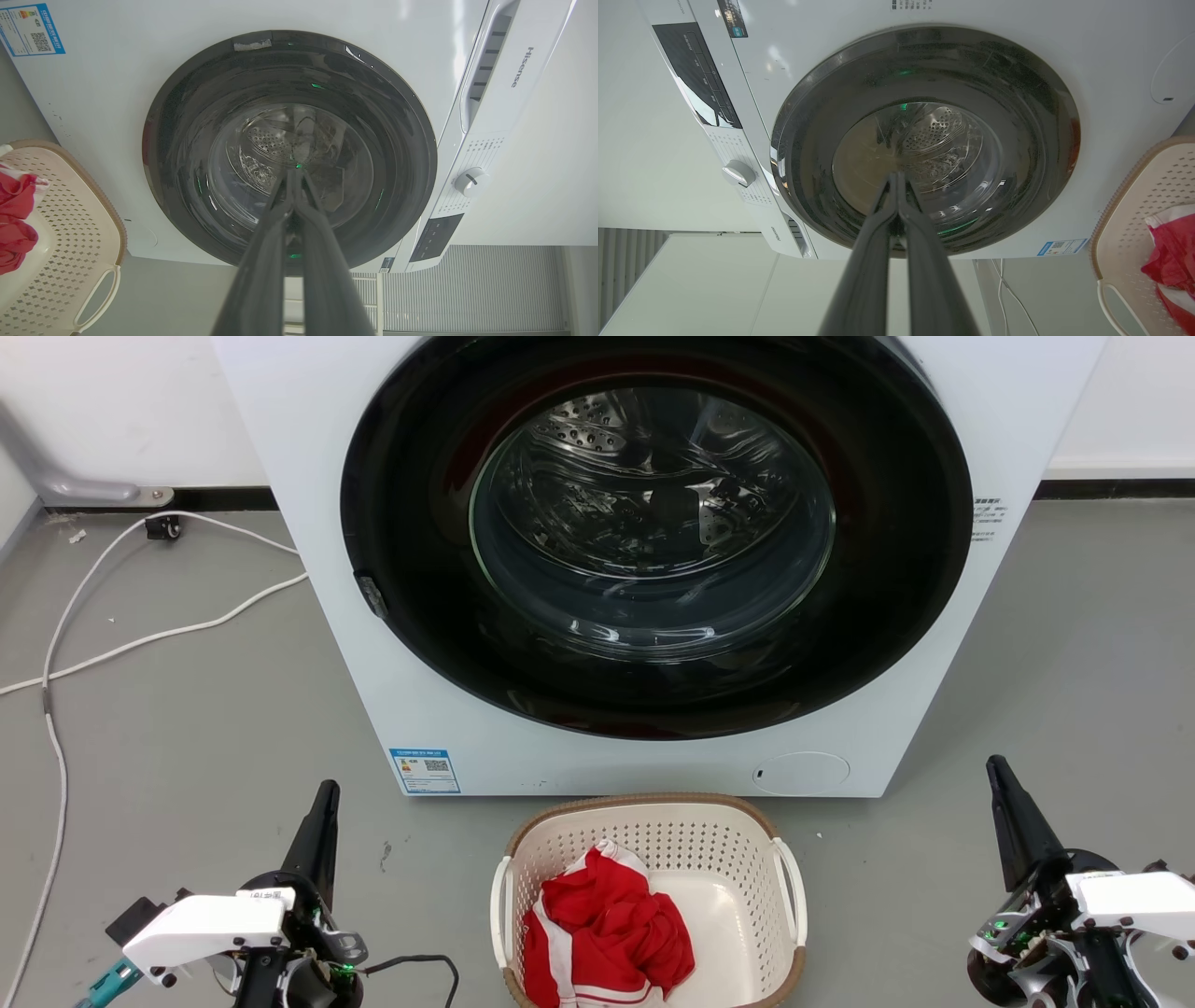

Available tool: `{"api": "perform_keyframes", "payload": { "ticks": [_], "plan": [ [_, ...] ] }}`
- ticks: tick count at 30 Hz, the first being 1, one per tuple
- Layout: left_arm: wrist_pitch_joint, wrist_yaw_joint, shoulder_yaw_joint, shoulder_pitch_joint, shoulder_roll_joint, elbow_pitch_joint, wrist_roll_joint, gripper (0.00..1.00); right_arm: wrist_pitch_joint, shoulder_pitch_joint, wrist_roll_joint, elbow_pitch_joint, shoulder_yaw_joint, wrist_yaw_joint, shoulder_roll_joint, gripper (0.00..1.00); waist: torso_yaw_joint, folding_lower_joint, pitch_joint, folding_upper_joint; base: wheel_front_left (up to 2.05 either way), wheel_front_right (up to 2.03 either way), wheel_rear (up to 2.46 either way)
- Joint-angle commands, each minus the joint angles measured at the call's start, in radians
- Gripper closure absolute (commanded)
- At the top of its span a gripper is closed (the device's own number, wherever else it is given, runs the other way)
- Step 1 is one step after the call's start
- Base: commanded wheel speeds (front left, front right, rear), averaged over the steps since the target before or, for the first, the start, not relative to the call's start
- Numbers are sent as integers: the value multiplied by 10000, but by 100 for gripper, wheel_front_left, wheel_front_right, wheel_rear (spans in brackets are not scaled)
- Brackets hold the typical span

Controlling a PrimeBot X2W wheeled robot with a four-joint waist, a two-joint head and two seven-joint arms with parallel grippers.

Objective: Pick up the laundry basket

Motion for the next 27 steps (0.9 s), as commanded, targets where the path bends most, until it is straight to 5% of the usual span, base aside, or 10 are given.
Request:
{"api": "perform_keyframes", "payload": {
  "ticks": [1, 4, 5, 17, 27],
  "plan": [
    [23, -24, 18, -67, 0, 7, 60, 100, 50, -105, -65, 9, -22, 4, 17, 100, 0, 0, 0, 0, 0, 0, 0],
    [29, -24, 25, -67, -4, 6, 66, 100, 37, -105, -73, 10, -29, 4, 24, 100, 0, 0, 0, 0, 0, 0, 0],
    [2, 0, 6, -1, -6, 4, 6, 0, 29, 0, -2, 2, -12, 0, 6, 0, 0, 0, 0, 0, 0, 0, 0],
    [-479, -2, -467, 211, -57, -258, 169, 0, -452, 339, -224, -217, 350, 0, 46, 0, -5, 0, -16, 0, 0, 0, 0],
    [-925, -4, -643, 291, -61, -804, 1612, 0, -896, 481, -2070, -518, 510, 1, 57, 0, -3, 0, -45, 0, 0, 0, 0]
  ]
}}
